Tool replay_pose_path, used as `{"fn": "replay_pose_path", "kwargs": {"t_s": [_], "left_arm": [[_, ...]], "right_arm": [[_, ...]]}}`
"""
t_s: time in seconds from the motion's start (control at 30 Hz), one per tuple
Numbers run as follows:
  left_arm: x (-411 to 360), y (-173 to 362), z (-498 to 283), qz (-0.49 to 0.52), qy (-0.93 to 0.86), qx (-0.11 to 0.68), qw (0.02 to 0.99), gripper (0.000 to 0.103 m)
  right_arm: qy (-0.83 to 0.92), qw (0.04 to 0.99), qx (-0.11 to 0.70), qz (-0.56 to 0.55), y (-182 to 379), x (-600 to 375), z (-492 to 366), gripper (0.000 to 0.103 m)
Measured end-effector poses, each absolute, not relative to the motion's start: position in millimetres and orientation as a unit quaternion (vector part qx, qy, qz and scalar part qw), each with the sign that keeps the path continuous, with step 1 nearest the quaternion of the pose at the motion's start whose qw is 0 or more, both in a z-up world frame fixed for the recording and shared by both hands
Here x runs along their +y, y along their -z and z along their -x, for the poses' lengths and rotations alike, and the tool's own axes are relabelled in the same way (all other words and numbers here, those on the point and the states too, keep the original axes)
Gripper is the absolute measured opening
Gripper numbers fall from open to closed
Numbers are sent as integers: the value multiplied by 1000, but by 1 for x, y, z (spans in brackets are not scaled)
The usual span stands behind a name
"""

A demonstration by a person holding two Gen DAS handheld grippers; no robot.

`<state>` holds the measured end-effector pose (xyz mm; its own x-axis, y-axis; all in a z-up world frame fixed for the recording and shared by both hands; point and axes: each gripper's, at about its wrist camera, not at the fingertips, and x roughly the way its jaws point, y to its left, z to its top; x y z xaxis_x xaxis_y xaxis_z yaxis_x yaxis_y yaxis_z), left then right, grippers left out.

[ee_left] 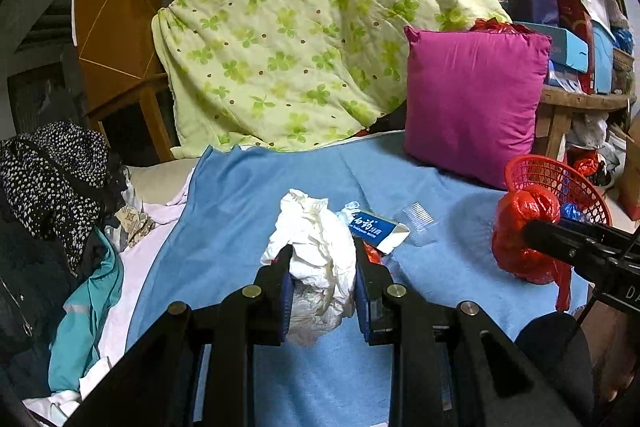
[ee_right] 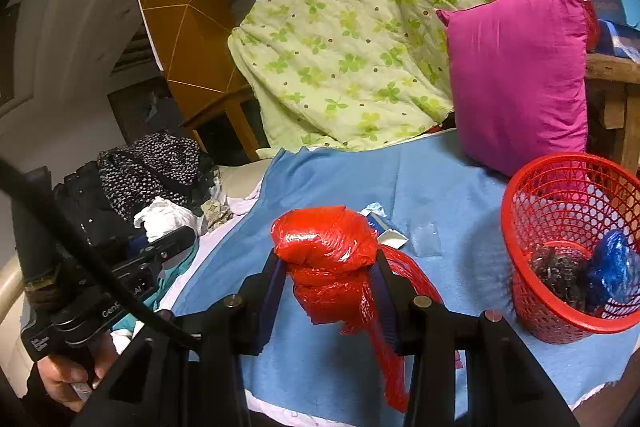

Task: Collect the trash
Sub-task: 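Lower the red bag into the wastebasket and open the right tool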

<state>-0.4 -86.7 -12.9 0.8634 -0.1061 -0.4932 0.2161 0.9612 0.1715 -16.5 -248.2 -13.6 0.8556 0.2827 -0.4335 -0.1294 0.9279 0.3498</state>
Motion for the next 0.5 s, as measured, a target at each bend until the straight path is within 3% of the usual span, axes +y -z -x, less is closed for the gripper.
{"fn": "replay_pose_path", "kwargs": {"t_s": [0.5], "left_arm": [[-135, 11, 4, -151, 109, 243, 952, 28]], "right_arm": [[-76, 955, 216, -186, 9, -291, 32, 45]]}}
